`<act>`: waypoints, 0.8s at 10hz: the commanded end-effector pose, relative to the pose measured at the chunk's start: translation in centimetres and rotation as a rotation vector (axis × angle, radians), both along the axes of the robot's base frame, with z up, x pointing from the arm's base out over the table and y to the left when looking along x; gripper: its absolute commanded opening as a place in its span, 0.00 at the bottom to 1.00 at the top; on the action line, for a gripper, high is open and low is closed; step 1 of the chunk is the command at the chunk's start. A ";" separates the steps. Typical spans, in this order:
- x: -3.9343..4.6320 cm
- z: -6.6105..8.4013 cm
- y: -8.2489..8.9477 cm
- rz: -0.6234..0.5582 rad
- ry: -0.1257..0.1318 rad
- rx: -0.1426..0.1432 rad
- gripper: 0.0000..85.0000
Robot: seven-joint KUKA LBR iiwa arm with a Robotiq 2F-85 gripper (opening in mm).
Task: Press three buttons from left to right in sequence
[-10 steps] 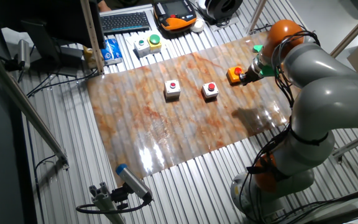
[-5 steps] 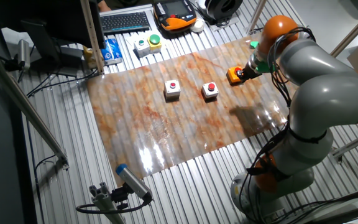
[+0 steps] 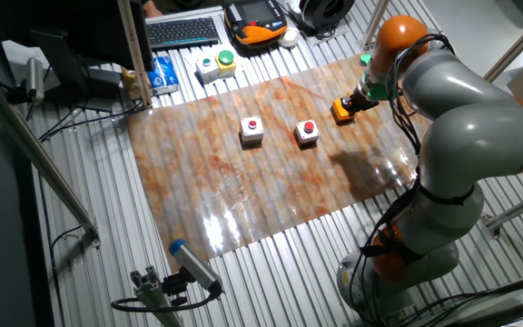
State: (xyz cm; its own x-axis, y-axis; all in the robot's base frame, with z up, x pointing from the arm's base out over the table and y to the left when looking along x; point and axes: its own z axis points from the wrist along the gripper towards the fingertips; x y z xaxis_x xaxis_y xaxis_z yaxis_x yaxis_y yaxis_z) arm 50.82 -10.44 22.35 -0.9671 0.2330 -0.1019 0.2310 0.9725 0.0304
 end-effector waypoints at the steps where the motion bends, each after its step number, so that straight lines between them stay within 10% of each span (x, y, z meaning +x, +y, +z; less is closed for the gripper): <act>1: 0.02 0.0 0.0 -0.002 0.005 0.005 0.00; 8: 1.00 0.3 0.6 -0.016 0.020 0.010 0.00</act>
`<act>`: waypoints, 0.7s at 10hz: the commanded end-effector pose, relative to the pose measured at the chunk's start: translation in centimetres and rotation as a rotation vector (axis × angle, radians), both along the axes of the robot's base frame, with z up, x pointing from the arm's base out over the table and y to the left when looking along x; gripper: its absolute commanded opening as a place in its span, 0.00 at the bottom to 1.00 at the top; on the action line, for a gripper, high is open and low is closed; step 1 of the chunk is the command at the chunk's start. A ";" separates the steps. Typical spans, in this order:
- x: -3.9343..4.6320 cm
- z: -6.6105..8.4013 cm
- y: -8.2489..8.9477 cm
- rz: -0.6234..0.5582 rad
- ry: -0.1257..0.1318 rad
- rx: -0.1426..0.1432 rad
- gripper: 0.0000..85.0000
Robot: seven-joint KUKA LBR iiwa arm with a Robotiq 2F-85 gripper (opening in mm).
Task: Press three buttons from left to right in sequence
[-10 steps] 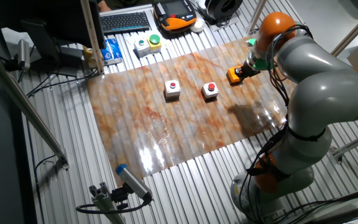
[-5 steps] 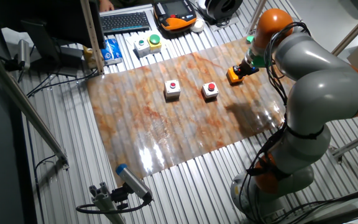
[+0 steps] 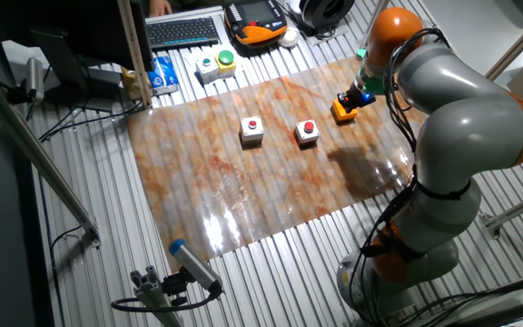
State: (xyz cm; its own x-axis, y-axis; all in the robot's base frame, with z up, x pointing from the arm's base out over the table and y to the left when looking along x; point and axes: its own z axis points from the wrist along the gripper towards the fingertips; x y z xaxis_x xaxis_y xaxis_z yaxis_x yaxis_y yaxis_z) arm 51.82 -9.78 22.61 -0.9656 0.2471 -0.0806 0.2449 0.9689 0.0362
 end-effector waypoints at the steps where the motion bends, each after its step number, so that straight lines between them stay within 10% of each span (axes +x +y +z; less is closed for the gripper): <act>1: -0.19 -0.1 -0.2 0.007 -0.006 -0.005 0.00; 3: -0.19 -0.1 -0.2 -0.006 -0.002 0.029 0.00; 7: -0.19 -0.1 -0.2 -0.101 0.054 0.002 0.00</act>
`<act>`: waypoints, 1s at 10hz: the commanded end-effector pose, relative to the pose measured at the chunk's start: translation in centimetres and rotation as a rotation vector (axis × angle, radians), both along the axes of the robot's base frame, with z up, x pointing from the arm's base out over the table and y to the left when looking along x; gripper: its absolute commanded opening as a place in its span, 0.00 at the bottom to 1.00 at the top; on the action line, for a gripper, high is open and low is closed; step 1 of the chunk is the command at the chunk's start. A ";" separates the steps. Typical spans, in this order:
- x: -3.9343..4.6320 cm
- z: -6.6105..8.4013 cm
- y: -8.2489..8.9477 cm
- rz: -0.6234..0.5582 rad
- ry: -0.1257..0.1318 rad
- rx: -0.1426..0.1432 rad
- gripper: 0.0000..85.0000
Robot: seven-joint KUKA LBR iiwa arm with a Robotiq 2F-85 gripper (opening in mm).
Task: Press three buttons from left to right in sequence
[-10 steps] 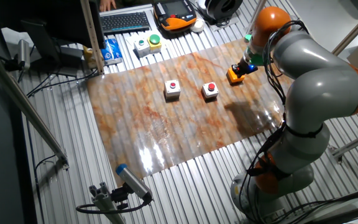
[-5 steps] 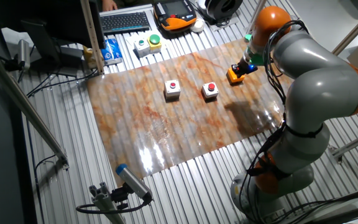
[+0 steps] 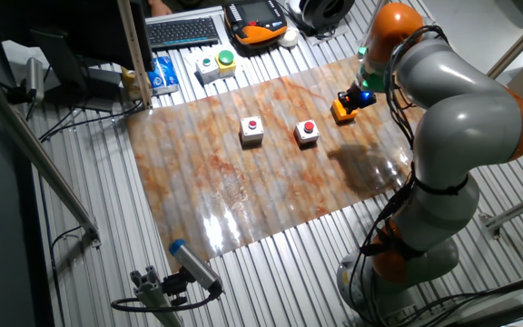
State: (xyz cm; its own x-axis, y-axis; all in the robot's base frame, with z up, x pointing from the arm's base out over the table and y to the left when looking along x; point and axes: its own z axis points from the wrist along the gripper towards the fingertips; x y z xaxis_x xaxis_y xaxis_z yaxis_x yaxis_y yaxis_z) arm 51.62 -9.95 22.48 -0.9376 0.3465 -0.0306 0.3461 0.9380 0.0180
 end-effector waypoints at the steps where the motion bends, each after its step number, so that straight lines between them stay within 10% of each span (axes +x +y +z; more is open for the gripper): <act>1: 0.01 0.0 0.0 -0.015 -0.003 -0.010 0.00; 6: 0.01 0.0 0.0 -0.069 -0.043 -0.048 0.00; 7: 0.01 0.0 0.0 -0.052 -0.049 -0.043 0.00; 8: 0.01 0.0 0.0 -0.029 -0.031 0.025 0.00; 10: 0.01 0.0 0.0 -0.012 -0.036 0.017 0.00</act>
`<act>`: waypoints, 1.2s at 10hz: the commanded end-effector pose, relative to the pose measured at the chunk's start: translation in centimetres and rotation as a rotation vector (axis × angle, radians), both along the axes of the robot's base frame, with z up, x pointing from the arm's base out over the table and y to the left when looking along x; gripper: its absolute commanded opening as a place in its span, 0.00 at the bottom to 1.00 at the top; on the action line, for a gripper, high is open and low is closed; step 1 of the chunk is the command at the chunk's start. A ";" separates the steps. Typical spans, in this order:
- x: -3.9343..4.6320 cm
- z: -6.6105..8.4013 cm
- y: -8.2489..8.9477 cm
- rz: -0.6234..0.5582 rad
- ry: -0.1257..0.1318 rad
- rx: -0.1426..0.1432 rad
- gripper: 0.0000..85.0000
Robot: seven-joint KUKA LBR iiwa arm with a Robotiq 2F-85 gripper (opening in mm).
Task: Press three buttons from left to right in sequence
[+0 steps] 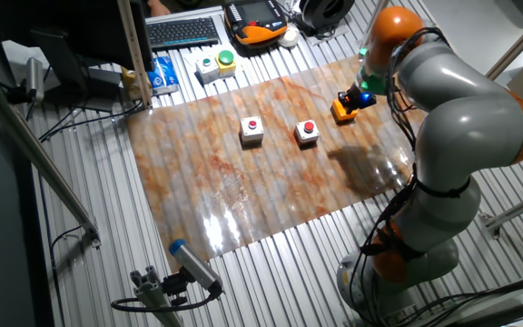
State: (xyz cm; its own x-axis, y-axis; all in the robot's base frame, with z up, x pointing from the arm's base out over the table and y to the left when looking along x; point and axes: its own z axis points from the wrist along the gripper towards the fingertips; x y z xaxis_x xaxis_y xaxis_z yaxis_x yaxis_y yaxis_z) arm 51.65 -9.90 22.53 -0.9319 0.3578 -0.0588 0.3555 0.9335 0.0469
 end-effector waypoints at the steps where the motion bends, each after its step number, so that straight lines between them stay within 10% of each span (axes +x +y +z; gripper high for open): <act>1: -0.02 0.0 0.0 0.004 0.002 0.000 0.00; 12: -0.10 -0.2 -0.4 0.046 0.000 -0.026 0.00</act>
State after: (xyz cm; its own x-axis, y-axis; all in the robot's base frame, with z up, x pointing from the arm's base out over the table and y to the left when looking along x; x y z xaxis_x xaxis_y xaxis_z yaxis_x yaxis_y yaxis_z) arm 51.54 -10.29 22.34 -0.9473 0.3129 -0.0683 0.3122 0.9498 0.0211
